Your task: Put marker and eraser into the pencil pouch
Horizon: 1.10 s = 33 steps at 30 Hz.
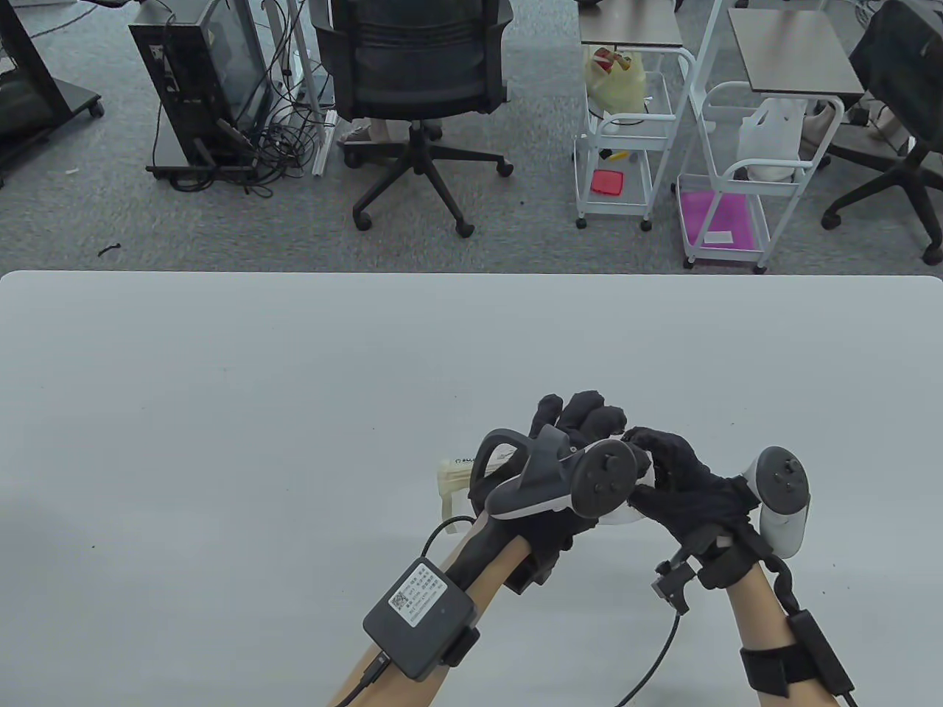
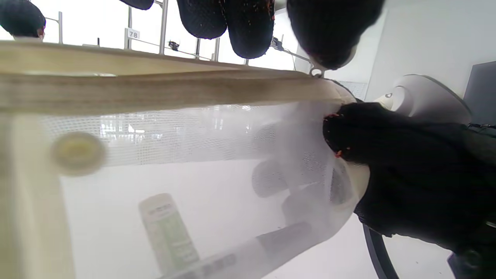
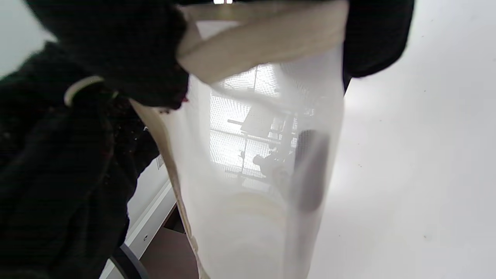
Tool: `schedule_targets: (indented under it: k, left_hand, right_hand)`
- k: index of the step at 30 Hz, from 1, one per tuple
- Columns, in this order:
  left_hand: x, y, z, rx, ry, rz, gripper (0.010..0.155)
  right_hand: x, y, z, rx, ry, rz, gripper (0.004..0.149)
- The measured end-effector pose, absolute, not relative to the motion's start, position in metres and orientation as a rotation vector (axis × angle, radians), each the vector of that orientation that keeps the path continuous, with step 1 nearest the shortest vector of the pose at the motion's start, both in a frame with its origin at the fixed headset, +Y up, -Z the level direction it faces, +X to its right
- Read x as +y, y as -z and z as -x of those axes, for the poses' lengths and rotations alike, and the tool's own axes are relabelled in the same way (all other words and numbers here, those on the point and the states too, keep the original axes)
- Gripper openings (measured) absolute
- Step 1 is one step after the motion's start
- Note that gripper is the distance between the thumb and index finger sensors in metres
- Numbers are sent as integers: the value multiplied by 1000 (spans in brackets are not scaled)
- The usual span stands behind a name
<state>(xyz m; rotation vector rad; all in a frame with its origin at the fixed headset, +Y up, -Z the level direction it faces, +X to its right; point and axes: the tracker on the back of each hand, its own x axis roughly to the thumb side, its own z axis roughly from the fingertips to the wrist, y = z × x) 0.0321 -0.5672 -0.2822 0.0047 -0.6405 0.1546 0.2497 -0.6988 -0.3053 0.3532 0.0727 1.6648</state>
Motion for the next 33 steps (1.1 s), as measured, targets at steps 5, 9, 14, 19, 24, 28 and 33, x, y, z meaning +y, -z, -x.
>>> schedule_targets:
  k: [5, 9, 14, 19, 24, 28, 33]
  left_hand:
    - [-561, 287, -2, -598, -138, 10, 41]
    - [-562, 292, 23, -560, -122, 27, 40]
    - [-564, 299, 53, -504, -111, 55, 40]
    - [-565, 304, 82, -443, -91, 53, 40]
    - [-564, 306, 110, -390, -66, 41, 39]
    - [-565, 294, 112, -412, -83, -2, 39]
    - [-570, 276, 112, -432, -160, -121, 54]
  right_hand:
    - [-698, 306, -252, 73, -1645, -348, 63]
    - [-700, 307, -256, 73, -1633, -331, 62]
    - [-703, 310, -264, 72, -1620, -303, 62]
    - [-706, 312, -273, 63, -1602, -274, 62]
    - [-706, 313, -280, 54, -1569, -260, 62]
    - [-703, 312, -275, 52, -1591, -280, 62]
    - [-698, 308, -279, 21, -1615, -267, 62]
